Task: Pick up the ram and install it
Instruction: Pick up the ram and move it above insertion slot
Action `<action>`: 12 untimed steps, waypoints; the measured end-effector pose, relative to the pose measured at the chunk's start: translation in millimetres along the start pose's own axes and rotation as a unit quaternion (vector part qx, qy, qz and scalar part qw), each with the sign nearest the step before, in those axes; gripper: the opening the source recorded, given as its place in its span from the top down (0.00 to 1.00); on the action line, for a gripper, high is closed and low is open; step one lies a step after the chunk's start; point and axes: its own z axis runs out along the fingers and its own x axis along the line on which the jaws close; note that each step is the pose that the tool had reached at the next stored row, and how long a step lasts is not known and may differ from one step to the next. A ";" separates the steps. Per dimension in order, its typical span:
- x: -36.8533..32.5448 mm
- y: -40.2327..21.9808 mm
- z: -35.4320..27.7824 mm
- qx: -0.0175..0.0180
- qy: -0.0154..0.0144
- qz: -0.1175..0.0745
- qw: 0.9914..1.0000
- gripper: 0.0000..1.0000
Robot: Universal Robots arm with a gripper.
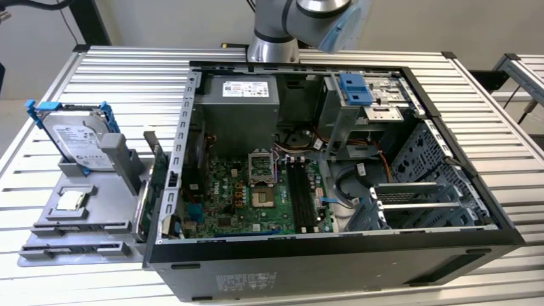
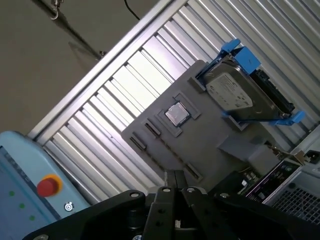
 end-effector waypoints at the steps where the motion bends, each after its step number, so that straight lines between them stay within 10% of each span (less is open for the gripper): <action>1: 0.0 0.0 0.0 0.000 0.000 -0.004 1.000 1.00; 12: 0.0 0.0 0.0 -0.001 0.003 -0.045 0.999 1.00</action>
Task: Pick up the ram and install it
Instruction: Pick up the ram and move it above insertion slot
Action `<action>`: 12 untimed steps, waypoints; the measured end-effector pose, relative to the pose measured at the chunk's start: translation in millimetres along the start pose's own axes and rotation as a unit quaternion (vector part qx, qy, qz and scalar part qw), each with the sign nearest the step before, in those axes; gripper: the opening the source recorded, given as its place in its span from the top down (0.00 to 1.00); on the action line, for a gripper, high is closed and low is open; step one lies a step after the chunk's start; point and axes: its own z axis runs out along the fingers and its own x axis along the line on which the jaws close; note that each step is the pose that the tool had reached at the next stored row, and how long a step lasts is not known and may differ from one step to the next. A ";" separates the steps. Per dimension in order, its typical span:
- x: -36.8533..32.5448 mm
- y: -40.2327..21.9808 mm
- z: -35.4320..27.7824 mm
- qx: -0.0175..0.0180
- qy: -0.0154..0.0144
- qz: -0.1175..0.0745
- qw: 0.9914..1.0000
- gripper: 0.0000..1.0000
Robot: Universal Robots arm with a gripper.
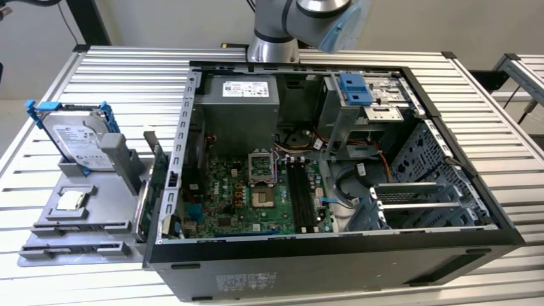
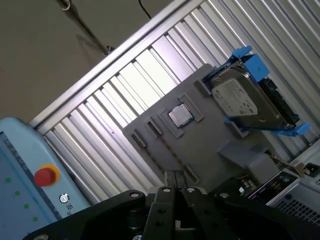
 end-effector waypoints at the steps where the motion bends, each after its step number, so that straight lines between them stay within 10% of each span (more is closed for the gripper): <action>1: 0.0 0.0 0.0 0.000 0.000 -0.004 1.000 1.00; 12: 0.0 0.0 -0.1 -0.001 0.003 -0.057 0.998 1.00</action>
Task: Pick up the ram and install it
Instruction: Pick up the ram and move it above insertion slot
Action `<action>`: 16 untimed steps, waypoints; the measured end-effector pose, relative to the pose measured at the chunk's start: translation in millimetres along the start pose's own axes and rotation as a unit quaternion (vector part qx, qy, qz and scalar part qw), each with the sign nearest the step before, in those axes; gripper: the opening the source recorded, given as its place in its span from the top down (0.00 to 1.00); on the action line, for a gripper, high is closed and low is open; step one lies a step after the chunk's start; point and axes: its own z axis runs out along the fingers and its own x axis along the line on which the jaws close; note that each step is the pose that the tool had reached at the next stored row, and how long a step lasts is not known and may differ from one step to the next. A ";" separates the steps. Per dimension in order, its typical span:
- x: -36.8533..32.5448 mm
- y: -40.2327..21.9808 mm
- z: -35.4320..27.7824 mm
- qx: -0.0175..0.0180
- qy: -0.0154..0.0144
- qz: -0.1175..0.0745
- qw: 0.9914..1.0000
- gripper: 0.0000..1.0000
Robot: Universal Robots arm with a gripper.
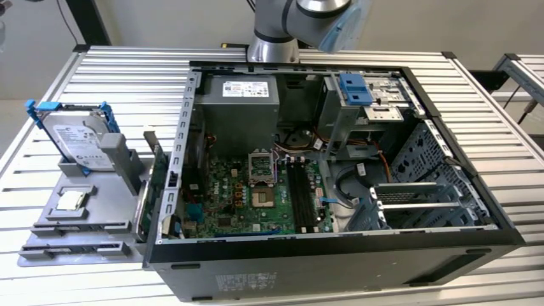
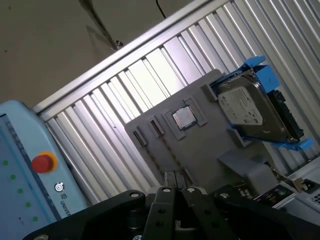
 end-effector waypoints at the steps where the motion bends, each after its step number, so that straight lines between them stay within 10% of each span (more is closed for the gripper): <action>1: 0.0 0.0 0.0 0.000 0.000 -0.004 1.000 1.00; 16: 0.0 0.0 0.0 -0.001 0.004 -0.065 0.998 1.00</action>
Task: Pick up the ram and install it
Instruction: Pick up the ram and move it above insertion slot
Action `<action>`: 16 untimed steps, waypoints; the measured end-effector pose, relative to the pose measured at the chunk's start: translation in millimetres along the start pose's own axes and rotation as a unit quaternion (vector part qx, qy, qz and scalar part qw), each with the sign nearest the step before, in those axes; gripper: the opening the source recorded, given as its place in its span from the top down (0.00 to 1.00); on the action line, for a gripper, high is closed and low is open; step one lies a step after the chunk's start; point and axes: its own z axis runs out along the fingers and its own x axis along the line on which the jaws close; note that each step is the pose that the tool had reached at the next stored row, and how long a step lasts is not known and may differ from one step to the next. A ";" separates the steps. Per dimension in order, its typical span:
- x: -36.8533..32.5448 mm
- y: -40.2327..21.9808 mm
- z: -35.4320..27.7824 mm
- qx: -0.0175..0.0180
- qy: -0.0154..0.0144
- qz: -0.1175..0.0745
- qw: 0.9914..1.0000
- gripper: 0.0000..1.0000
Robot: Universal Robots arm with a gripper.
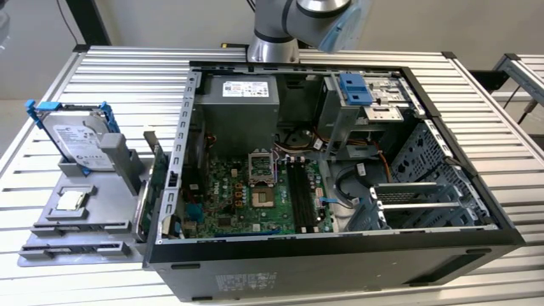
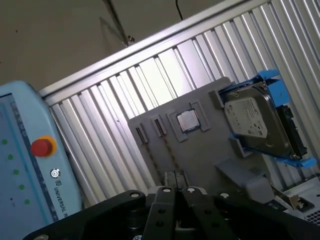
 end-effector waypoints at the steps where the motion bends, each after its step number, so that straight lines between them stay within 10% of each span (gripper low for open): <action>1: 0.0 0.0 0.0 0.000 0.000 -0.004 1.000 1.00; 9: 0.0 0.0 0.0 -0.001 0.003 -0.046 0.999 1.00; 16: 0.0 0.0 0.0 -0.002 0.006 -0.108 0.994 1.00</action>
